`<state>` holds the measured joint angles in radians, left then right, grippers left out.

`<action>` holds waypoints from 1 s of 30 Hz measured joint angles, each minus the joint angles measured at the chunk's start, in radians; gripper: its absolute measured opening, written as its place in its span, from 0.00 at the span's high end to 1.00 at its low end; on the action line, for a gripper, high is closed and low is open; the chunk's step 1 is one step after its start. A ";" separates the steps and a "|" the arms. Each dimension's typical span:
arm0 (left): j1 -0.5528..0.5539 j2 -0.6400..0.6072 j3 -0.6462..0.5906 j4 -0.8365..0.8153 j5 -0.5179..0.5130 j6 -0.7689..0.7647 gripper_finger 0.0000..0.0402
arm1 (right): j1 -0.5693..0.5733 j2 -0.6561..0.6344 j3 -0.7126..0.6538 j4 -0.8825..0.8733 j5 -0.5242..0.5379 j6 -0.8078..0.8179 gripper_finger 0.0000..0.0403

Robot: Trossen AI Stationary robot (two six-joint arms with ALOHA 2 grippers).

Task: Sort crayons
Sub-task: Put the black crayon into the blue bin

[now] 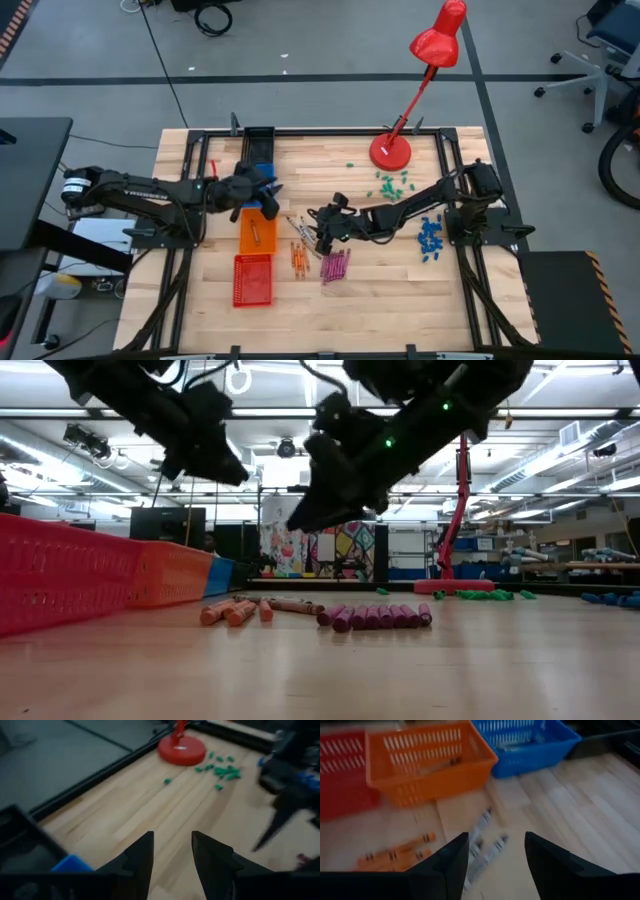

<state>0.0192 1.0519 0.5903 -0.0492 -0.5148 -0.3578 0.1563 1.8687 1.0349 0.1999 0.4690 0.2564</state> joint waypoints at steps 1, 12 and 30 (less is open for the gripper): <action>-0.009 0.000 0.000 0.018 0.000 0.010 0.64 | -0.002 0.000 -0.004 -0.015 0.001 0.006 0.51; -0.071 0.002 0.000 0.157 -0.001 0.085 0.64 | -0.018 0.103 0.044 -0.006 -0.052 0.048 0.51; -0.079 0.002 0.000 0.167 -0.001 0.083 0.64 | -0.023 0.194 0.095 -0.054 -0.070 0.047 0.51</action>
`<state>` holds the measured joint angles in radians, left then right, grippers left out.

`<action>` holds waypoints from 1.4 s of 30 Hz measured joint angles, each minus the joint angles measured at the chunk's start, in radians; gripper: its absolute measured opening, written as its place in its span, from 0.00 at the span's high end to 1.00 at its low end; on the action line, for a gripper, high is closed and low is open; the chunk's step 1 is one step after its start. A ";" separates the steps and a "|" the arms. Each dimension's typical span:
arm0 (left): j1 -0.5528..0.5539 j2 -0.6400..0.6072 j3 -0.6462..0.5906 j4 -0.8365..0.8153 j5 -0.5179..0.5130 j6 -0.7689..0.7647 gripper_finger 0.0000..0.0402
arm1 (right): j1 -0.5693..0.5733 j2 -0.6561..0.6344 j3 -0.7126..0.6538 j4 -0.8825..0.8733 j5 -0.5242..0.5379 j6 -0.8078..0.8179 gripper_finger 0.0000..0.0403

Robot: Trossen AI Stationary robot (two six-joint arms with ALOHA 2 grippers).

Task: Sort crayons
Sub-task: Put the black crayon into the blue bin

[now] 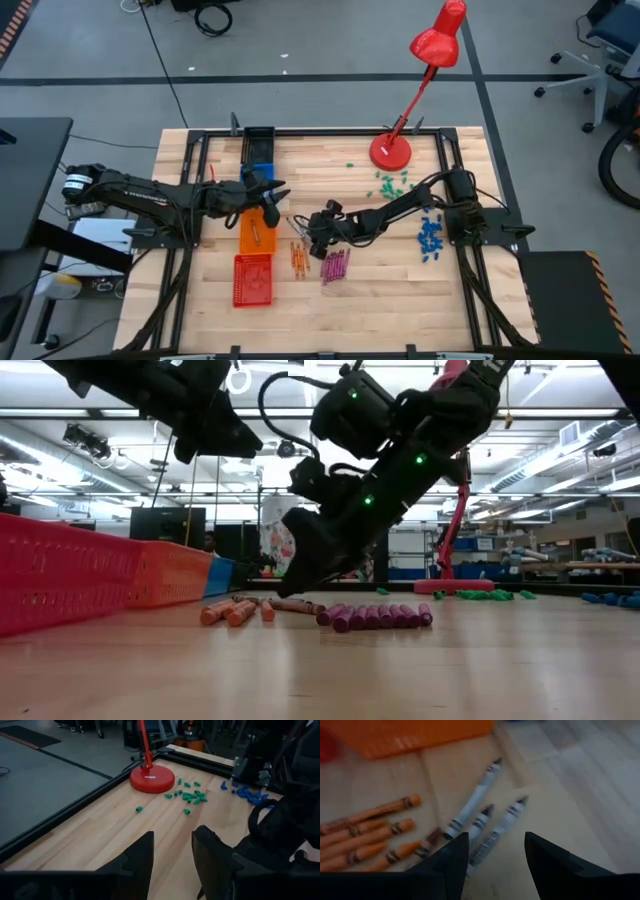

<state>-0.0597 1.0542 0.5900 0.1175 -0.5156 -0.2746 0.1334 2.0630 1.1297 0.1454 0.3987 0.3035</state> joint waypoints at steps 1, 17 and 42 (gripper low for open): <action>0.000 0.000 0.000 0.001 0.000 -0.002 0.64 | 0.000 -0.002 0.000 -0.006 0.001 -0.006 0.51; 0.000 0.000 0.000 -0.019 0.000 -0.001 0.64 | -0.031 0.004 0.003 -0.077 -0.065 0.019 0.57; 0.000 0.000 0.000 -0.032 0.000 0.001 0.64 | -0.040 -0.053 -0.006 -0.156 -0.119 -0.022 0.91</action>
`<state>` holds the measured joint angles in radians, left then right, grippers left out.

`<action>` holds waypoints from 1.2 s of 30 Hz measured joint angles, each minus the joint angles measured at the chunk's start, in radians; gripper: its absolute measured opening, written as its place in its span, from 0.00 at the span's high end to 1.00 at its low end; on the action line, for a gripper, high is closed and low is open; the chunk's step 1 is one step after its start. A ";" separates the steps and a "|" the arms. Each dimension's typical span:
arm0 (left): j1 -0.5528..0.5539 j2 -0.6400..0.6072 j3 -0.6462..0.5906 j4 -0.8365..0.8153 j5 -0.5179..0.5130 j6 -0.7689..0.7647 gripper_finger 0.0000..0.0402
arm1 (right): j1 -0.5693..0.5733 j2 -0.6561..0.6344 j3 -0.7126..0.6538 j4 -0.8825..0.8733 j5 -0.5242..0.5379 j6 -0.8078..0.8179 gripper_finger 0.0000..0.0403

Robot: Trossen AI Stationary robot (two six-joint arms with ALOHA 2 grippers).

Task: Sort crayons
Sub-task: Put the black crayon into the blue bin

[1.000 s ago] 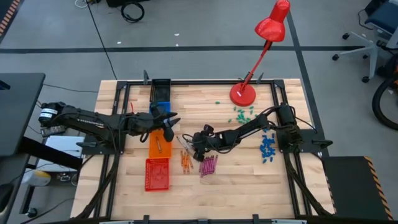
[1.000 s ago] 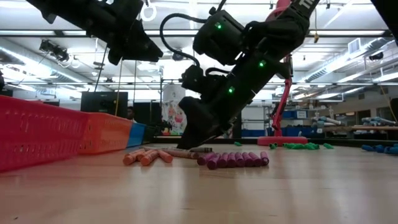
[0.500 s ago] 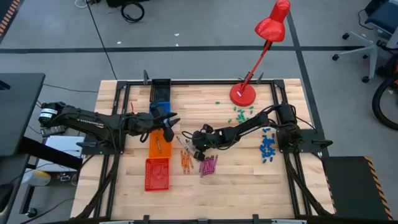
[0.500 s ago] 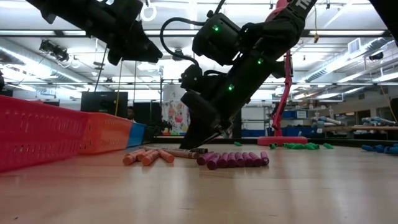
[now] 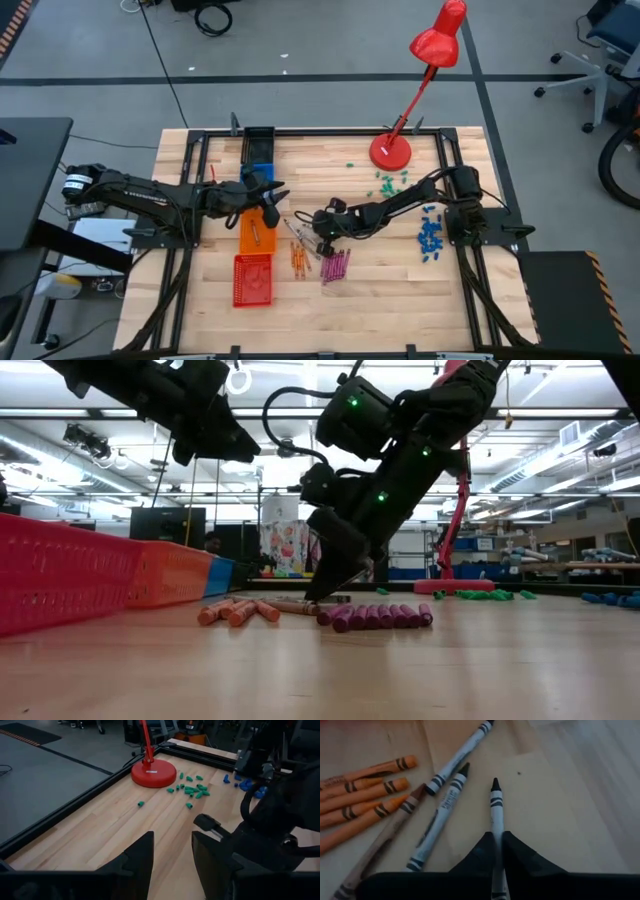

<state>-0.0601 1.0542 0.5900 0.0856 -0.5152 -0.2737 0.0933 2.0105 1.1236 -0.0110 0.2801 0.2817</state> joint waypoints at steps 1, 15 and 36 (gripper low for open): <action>0.000 0.000 0.000 0.000 0.000 0.000 0.64 | 0.002 -0.002 0.000 -0.002 0.009 -0.001 0.91; -0.002 0.000 -0.002 -0.034 0.000 0.037 0.64 | 0.054 -0.115 0.002 -0.034 0.214 -0.051 0.91; -0.021 0.018 -0.289 0.730 0.220 0.288 0.64 | 0.233 -0.212 0.003 0.181 0.745 -0.345 0.91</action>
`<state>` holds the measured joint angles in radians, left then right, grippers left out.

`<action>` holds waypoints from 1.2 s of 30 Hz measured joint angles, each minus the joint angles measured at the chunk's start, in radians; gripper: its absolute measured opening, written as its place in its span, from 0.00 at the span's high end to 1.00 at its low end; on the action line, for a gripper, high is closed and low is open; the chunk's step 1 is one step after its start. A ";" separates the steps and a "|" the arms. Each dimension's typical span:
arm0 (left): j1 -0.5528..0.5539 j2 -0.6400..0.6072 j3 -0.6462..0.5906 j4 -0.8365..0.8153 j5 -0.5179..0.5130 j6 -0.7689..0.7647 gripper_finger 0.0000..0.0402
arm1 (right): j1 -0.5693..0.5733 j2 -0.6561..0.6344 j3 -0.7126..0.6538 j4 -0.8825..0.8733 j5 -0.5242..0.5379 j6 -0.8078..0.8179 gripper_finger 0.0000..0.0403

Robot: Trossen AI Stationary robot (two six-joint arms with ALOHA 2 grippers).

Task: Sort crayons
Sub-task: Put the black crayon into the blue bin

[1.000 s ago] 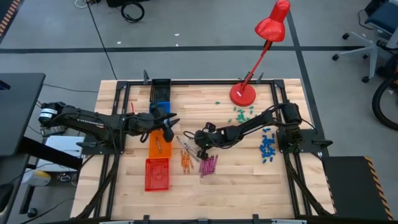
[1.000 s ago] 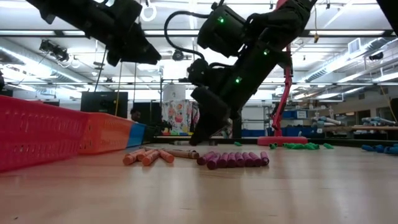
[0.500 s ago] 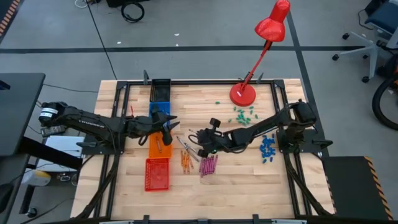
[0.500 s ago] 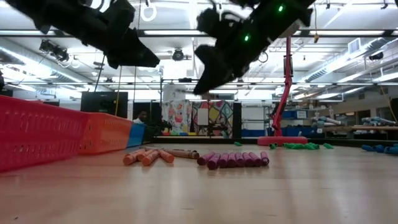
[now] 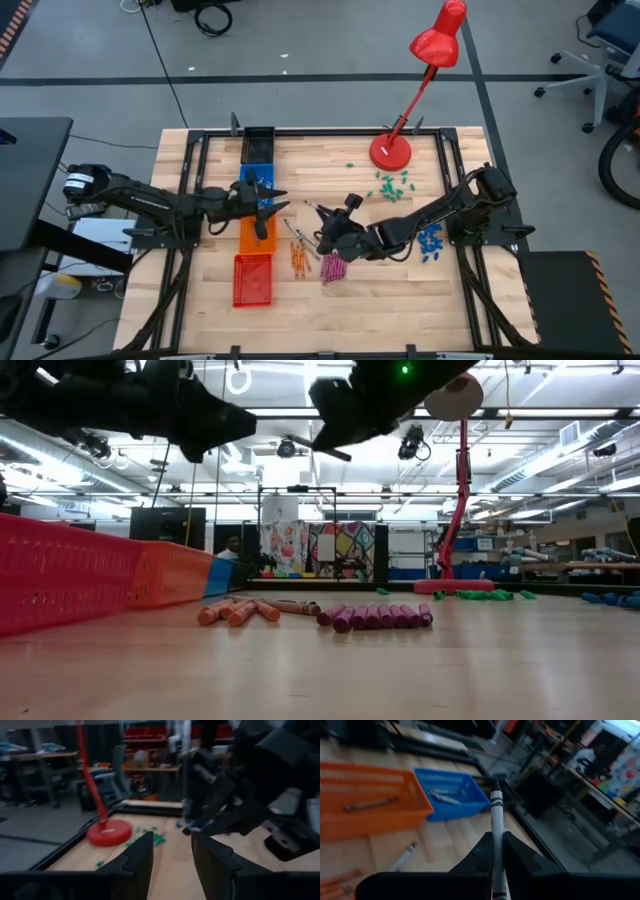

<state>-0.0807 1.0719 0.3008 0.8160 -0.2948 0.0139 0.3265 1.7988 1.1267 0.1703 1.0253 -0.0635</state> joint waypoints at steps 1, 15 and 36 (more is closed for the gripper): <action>0.000 0.010 0.000 0.024 0.028 0.000 0.64 | 0.001 0.000 0.000 0.024 -0.010 -0.019 0.91; -0.002 0.128 0.001 0.298 0.222 -0.004 0.64 | 0.001 0.000 0.000 0.236 -0.206 -0.149 0.91; -0.002 0.127 0.002 0.329 0.272 -0.003 0.64 | -0.034 0.000 0.001 0.391 -0.309 -0.195 0.91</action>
<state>-0.0826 1.1988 0.3023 1.1450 -0.0231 0.0105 0.2920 1.7988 1.1276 0.5617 0.7162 -0.2581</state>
